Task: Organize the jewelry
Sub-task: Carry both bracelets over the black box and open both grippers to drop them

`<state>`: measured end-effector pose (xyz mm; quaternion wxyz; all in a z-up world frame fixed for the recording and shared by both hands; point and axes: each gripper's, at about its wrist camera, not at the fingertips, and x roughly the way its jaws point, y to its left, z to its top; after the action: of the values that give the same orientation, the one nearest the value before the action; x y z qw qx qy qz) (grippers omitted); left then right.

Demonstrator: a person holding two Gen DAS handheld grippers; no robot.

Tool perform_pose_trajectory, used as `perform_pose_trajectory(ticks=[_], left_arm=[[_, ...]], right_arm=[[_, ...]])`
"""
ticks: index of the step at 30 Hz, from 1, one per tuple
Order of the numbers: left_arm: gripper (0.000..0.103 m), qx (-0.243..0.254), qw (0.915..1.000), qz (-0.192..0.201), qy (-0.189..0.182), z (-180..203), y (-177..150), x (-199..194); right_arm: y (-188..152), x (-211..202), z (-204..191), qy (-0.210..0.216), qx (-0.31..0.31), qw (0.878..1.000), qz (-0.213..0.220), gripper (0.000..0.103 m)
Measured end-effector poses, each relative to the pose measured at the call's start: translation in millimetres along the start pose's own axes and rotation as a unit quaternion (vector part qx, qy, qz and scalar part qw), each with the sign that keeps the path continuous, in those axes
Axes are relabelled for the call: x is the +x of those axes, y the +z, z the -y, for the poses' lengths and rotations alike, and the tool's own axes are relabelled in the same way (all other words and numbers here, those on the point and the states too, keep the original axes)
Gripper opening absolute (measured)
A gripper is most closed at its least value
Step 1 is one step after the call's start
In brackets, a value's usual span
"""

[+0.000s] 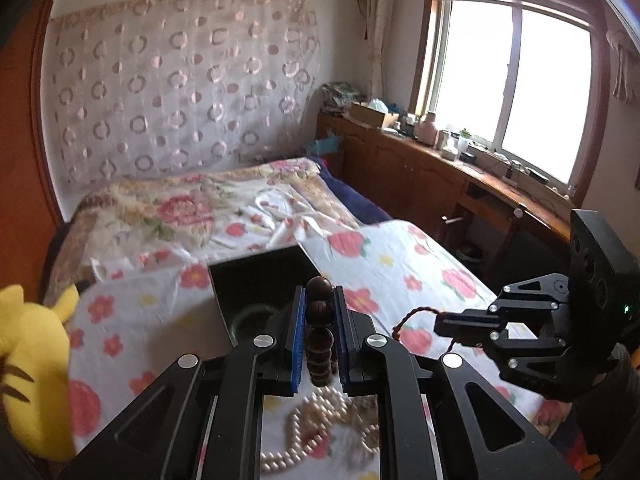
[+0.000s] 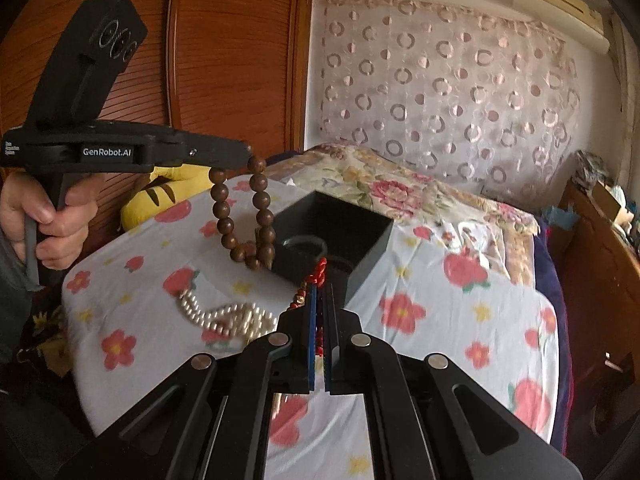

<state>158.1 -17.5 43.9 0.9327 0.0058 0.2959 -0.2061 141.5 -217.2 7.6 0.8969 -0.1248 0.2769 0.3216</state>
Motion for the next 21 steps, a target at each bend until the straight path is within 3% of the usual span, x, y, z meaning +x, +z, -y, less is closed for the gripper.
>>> perform_pose_trajectory(ticks=[11, 21], left_arm=[[0.012, 0.007, 0.9996, -0.005, 0.026, -25, 31, 41], [0.012, -0.001, 0.998, -0.05, 0.039, -56, 20, 105]], right_arm=[[44, 47, 26, 0.011, -0.005, 1.0, 0.012, 0.003], [54, 113, 51, 0.027, -0.001, 1.0, -0.014, 0.003]])
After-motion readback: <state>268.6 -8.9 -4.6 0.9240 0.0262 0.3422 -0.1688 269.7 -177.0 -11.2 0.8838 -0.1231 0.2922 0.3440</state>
